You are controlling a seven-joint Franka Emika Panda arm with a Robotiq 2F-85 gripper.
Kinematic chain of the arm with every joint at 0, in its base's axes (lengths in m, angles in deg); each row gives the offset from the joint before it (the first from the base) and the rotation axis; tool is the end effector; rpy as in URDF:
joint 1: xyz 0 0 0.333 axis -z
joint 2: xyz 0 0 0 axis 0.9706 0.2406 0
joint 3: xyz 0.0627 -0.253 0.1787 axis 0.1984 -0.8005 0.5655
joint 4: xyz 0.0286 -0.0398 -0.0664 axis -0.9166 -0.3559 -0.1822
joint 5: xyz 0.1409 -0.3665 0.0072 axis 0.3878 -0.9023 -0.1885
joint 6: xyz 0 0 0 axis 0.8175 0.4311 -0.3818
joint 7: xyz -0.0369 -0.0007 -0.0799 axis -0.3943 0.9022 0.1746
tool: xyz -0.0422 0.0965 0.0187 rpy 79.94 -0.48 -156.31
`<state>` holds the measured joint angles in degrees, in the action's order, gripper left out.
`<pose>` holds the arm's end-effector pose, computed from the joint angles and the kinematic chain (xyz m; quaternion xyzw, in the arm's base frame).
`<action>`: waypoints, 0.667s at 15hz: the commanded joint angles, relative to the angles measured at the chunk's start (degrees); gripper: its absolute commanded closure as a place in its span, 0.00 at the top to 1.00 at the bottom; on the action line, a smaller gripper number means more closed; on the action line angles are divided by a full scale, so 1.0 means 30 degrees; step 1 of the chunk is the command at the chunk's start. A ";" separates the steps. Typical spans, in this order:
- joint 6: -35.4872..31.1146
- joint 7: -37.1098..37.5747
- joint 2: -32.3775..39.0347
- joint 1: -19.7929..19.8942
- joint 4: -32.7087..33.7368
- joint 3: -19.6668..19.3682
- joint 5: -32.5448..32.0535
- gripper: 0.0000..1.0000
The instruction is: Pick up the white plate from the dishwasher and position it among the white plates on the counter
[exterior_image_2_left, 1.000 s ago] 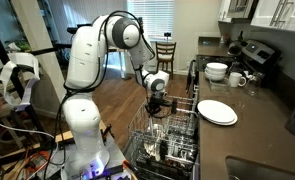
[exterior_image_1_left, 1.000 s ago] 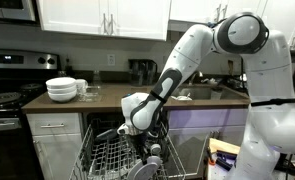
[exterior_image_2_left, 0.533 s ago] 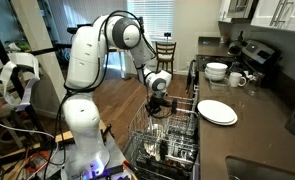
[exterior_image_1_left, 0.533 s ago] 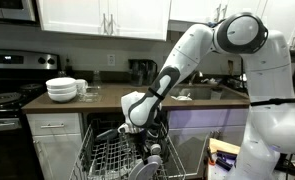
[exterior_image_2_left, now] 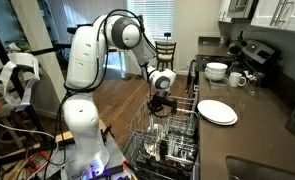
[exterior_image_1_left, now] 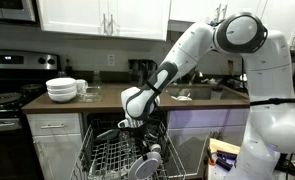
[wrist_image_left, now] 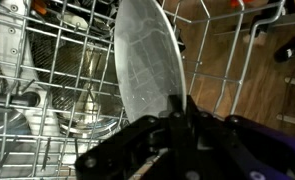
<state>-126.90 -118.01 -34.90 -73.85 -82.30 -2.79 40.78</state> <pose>0.4951 0.0749 0.1838 -0.8788 -0.4345 0.1444 0.1343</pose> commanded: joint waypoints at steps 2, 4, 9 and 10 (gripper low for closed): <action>0.1394 -0.0409 -0.1150 0.0176 -0.0088 0.0181 0.0821 0.03; 0.1629 -0.0279 -0.1513 0.0092 -0.0127 0.0121 0.0757 0.03; 0.2495 -0.0050 -0.2311 -0.0111 -0.0087 -0.0052 0.0774 0.03; 0.2612 -0.0024 -0.2437 -0.0154 -0.0060 -0.0084 0.0759 0.03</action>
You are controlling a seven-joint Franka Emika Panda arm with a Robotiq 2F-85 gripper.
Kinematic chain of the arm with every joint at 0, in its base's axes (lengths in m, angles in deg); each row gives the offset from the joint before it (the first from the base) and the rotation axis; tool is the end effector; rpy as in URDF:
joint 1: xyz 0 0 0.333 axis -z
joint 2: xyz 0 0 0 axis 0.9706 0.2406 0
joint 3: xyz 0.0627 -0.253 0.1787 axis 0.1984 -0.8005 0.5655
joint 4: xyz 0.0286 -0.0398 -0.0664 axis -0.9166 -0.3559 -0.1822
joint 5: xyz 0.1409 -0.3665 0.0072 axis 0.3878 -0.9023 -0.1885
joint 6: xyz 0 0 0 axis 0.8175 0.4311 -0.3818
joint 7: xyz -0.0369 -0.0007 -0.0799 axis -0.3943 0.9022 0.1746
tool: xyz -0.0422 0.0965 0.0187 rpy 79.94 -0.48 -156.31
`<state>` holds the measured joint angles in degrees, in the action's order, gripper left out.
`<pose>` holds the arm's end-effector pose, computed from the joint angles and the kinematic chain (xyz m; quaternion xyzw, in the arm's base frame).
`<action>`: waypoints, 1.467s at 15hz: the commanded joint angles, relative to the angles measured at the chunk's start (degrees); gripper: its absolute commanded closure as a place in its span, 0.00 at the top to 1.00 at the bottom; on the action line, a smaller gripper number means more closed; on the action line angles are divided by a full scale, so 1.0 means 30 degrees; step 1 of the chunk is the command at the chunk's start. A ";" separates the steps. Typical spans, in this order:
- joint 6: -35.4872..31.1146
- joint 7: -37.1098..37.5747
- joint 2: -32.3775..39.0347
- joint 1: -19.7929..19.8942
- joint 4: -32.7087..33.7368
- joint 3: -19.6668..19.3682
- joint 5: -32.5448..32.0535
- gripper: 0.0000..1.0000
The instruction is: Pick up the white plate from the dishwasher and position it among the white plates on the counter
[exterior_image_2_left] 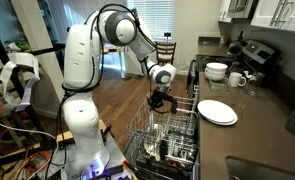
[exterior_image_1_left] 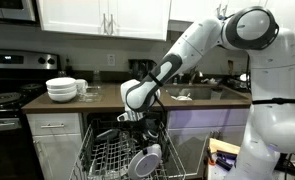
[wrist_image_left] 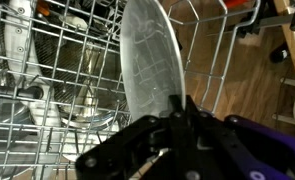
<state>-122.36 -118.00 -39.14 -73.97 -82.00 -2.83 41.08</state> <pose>0.4964 0.0758 0.2187 -0.8775 -0.4373 0.1451 0.1334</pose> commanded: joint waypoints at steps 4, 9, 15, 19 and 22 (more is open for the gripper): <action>0.1422 0.0345 -0.1586 -0.0340 -0.0195 -0.0206 0.0385 0.03; 0.0249 0.2160 -0.2447 -0.1069 -0.0695 -0.0434 -0.0743 0.03; 0.0260 0.5520 -0.3147 -0.2275 -0.0836 -0.0379 -0.2692 0.03; 0.0287 0.8641 -0.3401 -0.3045 -0.0945 -0.0312 -0.4610 0.03; 0.0246 1.0862 -0.3418 -0.3542 -0.0960 -0.0319 -0.6324 0.03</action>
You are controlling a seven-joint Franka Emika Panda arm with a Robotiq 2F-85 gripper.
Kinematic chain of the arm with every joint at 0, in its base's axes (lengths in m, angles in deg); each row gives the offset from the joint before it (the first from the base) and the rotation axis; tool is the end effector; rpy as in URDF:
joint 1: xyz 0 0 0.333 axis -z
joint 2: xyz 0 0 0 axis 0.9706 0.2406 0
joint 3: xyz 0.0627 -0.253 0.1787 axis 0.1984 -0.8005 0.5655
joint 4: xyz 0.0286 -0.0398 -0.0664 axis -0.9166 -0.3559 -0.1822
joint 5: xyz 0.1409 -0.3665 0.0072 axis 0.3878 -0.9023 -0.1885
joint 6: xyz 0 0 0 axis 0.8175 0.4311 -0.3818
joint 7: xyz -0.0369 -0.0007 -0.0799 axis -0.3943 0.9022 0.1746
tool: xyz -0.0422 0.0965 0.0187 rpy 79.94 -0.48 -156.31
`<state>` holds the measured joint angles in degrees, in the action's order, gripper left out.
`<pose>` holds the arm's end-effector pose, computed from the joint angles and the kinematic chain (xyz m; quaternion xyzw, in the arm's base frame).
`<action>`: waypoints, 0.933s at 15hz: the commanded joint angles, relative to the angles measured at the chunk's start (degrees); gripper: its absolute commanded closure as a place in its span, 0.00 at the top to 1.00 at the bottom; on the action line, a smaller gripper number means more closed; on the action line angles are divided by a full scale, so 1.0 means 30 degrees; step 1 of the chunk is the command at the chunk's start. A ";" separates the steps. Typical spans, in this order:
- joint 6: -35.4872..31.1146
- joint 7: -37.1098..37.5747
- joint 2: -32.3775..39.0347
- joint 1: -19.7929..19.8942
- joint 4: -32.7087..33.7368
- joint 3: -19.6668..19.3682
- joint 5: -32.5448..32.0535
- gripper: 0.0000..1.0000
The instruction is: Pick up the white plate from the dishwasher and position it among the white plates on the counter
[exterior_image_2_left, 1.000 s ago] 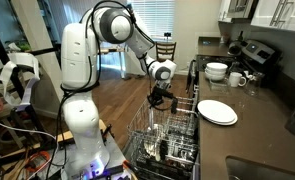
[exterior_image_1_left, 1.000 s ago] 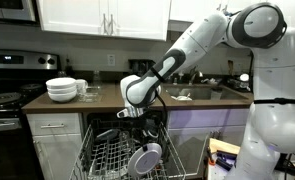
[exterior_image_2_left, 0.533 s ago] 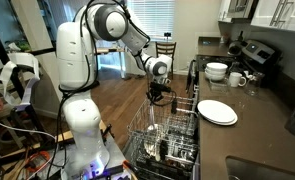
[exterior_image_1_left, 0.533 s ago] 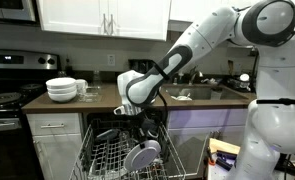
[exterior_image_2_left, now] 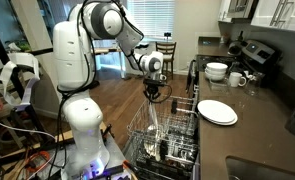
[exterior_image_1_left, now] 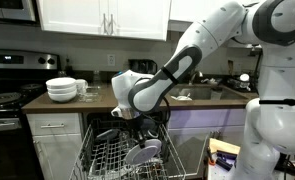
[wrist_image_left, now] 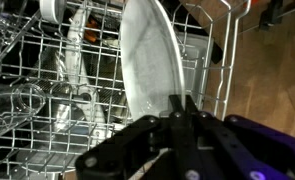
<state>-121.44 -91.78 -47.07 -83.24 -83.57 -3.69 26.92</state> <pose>0.4826 0.1358 0.2760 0.9155 0.3770 -0.1387 0.0233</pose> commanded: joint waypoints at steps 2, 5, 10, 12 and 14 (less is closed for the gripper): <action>0.0040 0.3197 -0.0748 -0.0686 -0.0411 -0.0009 -0.2555 0.03; -0.0086 0.4526 -0.0740 -0.0984 -0.0445 -0.0005 -0.3903 0.03; 0.0003 0.6331 -0.0770 -0.1359 -0.0523 0.0038 -0.5762 0.03; -0.0006 0.6832 -0.0792 -0.1465 -0.0578 0.0055 -0.6235 0.03; -0.0027 0.7202 -0.0830 -0.1529 -0.0648 0.0088 -0.6553 0.03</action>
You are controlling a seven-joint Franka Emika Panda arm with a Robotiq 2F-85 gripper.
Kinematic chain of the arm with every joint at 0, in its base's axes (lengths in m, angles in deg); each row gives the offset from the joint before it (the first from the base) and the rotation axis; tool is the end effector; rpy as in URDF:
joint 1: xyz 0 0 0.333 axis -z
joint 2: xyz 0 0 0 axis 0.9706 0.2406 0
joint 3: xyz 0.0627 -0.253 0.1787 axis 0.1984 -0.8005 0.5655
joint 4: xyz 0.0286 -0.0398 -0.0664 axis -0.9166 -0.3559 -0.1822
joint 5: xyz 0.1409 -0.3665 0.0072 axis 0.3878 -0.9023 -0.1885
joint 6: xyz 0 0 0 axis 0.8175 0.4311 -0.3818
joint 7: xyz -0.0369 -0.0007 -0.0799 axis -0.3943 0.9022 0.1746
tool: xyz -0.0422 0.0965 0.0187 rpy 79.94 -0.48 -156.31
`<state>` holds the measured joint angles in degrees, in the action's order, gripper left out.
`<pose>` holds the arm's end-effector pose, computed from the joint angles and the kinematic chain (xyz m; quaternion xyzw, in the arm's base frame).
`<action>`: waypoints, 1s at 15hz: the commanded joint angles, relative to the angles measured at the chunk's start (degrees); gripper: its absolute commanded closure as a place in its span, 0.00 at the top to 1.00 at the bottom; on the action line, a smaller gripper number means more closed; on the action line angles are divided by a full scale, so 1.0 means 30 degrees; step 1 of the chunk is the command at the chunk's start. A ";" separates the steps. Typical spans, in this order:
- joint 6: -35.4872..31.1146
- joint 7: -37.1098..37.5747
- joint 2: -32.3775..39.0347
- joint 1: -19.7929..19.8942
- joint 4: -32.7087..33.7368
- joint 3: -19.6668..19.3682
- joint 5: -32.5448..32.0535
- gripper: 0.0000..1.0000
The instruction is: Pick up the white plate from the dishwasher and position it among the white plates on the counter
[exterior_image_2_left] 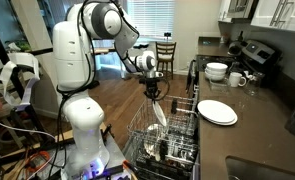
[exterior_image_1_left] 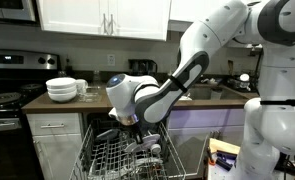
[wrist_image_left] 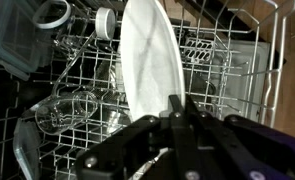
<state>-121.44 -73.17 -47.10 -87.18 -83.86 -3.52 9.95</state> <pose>0.4765 0.1587 0.2763 0.9167 0.3470 -0.1155 0.1607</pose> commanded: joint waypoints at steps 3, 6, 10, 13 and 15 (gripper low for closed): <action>-0.0014 0.1503 -0.0851 -0.0350 -0.0599 0.0043 -0.1396 0.03; 0.0057 0.2126 -0.0862 -0.0426 -0.0609 0.0065 -0.2095 0.03; 0.0050 0.1666 -0.0001 -0.0283 -0.0019 0.0095 -0.1676 0.06; 0.0042 0.1827 -0.0022 -0.0341 -0.0050 0.0087 -0.1830 0.03; 0.0075 0.1988 0.0065 -0.0385 -0.0062 0.0063 -0.1983 0.03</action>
<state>-121.44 -68.02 -46.58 -88.13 -84.02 -3.27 4.83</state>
